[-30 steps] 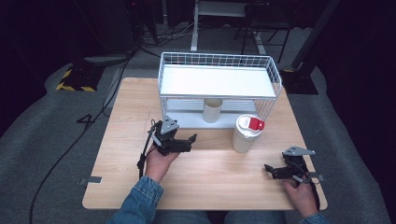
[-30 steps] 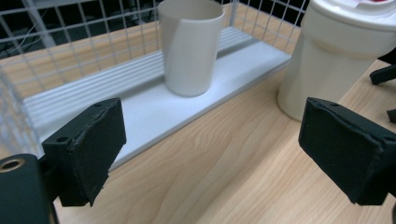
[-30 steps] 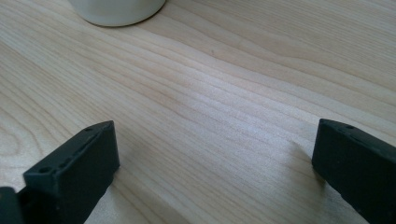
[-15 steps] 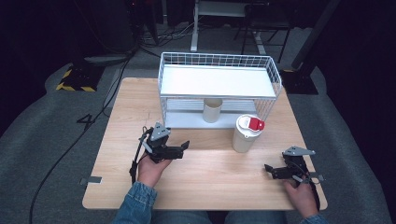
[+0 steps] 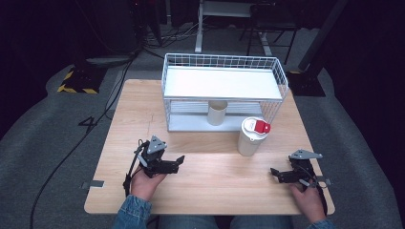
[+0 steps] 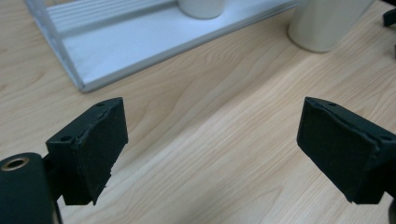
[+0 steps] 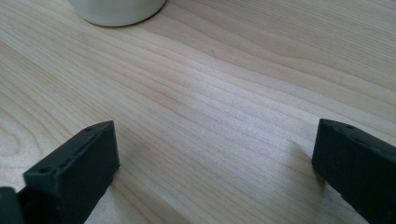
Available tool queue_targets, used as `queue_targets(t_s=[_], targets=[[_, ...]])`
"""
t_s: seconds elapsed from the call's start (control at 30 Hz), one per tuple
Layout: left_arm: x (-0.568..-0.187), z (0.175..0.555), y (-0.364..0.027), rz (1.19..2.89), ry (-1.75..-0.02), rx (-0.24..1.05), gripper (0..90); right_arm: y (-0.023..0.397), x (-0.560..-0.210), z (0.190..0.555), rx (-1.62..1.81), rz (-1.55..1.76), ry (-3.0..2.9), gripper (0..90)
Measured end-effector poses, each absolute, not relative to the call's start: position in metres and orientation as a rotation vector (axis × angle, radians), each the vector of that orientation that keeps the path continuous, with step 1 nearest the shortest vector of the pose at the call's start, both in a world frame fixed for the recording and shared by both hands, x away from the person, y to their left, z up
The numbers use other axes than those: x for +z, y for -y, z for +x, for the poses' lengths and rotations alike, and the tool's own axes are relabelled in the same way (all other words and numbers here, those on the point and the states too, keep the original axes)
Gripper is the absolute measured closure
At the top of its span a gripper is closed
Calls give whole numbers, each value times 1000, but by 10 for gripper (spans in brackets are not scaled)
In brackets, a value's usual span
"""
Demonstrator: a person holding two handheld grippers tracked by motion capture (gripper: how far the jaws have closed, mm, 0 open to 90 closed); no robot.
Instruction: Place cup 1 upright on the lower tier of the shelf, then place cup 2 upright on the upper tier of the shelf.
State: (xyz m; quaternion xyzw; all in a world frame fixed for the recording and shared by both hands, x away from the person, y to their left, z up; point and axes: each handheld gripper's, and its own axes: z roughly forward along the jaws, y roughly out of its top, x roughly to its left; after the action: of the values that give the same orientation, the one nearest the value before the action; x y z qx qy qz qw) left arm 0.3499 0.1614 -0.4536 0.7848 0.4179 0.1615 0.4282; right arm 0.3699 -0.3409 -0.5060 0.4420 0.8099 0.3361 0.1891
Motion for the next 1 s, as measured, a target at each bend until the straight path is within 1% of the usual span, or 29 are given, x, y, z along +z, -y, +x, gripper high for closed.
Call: queue_targets(t_s=[0.13,0.4,0.5,0.73,1.0], targets=[[-460,347,-164,2018,-1057,433,108,341,-506,370,945,1243,-2277,7],[-472,338,-170,2099,-1061,432,109,341,-506,370,945,1243,-2277,7],[-476,336,-173,2102,-1070,414,109,341,-506,370,945,1243,-2277,7],[-486,334,-174,2180,-1089,357,109,341,-506,370,945,1243,-2278,7],[-495,333,-173,2229,-1101,364,111,341,-506,370,945,1243,-2277,7]])
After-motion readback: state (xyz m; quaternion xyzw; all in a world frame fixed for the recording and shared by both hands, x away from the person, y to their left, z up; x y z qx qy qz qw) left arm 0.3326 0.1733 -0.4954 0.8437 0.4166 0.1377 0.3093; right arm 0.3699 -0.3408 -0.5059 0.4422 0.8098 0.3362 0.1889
